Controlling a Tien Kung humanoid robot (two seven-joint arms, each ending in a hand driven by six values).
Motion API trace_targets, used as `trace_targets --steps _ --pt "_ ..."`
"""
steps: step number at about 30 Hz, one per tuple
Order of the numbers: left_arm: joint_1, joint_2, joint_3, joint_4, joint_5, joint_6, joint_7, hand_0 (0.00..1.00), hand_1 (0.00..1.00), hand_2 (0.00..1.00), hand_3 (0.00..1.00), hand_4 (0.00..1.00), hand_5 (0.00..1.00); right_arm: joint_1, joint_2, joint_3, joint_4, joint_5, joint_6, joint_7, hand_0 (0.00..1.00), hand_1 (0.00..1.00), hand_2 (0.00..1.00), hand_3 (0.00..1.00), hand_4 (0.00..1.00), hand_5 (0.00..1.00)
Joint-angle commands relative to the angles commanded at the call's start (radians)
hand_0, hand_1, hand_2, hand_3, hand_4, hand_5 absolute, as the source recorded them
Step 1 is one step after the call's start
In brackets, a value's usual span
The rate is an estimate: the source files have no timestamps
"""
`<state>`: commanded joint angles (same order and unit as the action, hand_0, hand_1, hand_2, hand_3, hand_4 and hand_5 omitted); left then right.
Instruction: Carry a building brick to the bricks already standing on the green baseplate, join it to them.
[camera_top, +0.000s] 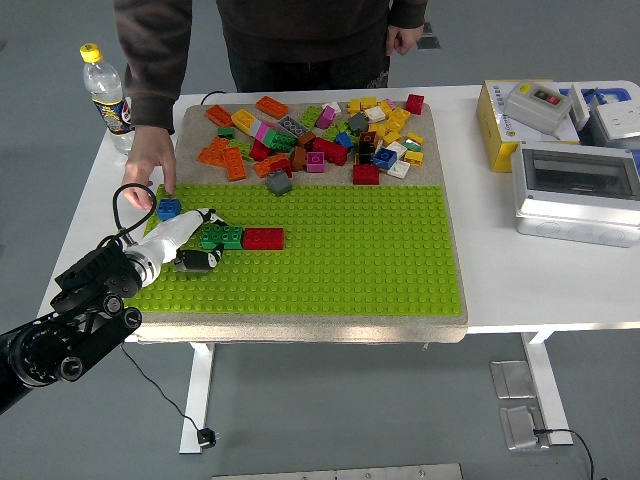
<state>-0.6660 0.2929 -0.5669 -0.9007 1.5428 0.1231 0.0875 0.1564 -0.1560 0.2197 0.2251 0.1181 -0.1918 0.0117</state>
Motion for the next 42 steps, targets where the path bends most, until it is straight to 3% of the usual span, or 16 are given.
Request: trace_targets --steps 5,6,11,12,35,36,41,42 --pt "-0.001 0.001 0.002 0.003 -0.001 0.0 -0.003 0.998 0.998 0.998 0.518 0.471 0.171 0.0 0.0 0.001 0.0 0.0 0.0 0.0 0.688 0.644 0.689 0.667 0.442 0.774" --pt "-0.001 0.001 0.002 0.003 -0.001 0.0 -0.003 0.998 0.998 0.998 0.57 0.389 0.162 0.0 0.0 0.0 0.0 0.0 0.0 0.0 0.688 0.644 0.688 0.667 0.442 0.774" --pt "-0.002 0.001 0.003 0.002 -0.004 -0.002 -0.004 0.998 0.998 0.998 0.57 0.389 0.162 -0.001 0.0 0.001 0.0 -0.001 0.0 0.0 0.688 0.644 0.688 0.667 0.442 0.774" --pt "-0.002 0.001 0.004 0.001 -0.005 -0.002 -0.004 0.998 0.998 0.998 0.726 0.45 0.158 -0.002 0.0 0.001 0.0 -0.001 0.0 0.0 0.688 0.644 0.687 0.667 0.443 0.774" --pt "0.001 -0.001 0.014 -0.013 0.005 0.005 -0.006 0.998 0.998 0.998 0.751 0.459 0.159 -0.006 0.002 -0.003 -0.003 0.003 0.003 -0.001 0.688 0.644 0.685 0.667 0.445 0.772" --pt "0.0 -0.001 0.013 -0.012 0.006 0.005 -0.005 0.998 0.998 0.998 0.854 0.5 0.165 -0.006 0.002 -0.002 -0.003 0.002 0.003 -0.001 0.688 0.644 0.685 0.667 0.445 0.772" --pt "-0.002 -0.001 0.01 -0.008 0.017 0.003 0.003 0.998 0.998 0.998 0.854 0.5 0.165 -0.004 0.002 -0.001 -0.003 0.001 0.003 -0.001 0.688 0.641 0.685 0.667 0.446 0.773" --pt "-0.003 -0.001 0.01 -0.007 0.018 0.003 0.004 0.998 0.998 0.998 0.888 0.536 0.179 -0.004 0.002 -0.001 -0.003 0.001 0.003 -0.001 0.688 0.641 0.685 0.667 0.446 0.773"
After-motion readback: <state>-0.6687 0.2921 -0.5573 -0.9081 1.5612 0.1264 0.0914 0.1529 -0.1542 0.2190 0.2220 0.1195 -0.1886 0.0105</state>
